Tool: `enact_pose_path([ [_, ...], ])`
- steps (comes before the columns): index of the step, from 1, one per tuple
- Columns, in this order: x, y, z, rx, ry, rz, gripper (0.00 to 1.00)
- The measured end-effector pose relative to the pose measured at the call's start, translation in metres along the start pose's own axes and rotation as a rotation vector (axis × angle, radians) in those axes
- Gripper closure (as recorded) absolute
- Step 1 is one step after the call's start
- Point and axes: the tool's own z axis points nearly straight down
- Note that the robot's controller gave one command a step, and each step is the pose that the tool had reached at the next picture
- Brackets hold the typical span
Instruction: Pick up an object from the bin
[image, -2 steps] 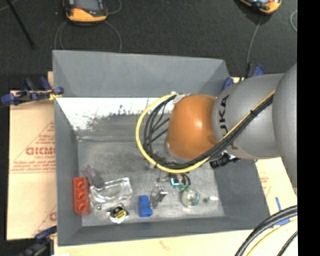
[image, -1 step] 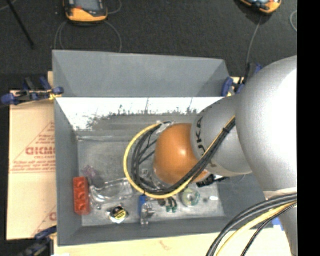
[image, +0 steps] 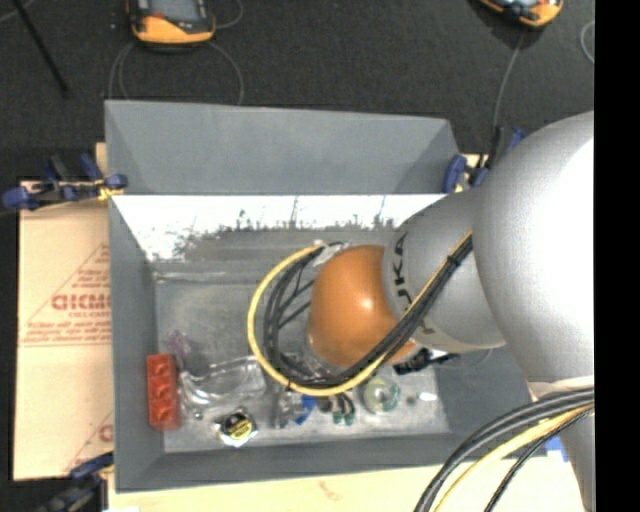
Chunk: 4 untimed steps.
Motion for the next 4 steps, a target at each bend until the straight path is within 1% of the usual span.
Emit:
enact_pose_path([
  [1, 0.002, 0.0, 0.002, 0.0, 0.005, 0.0, 0.0],
  [2, 0.0, 0.0, 0.0, 0.0, 0.0, 0.002, 1.0],
  [3, 0.002, 0.0, 0.002, 0.0, 0.005, 0.003, 0.0],
  [4, -0.014, -0.04, 0.001, 0.0, -0.003, -0.076, 0.0],
])
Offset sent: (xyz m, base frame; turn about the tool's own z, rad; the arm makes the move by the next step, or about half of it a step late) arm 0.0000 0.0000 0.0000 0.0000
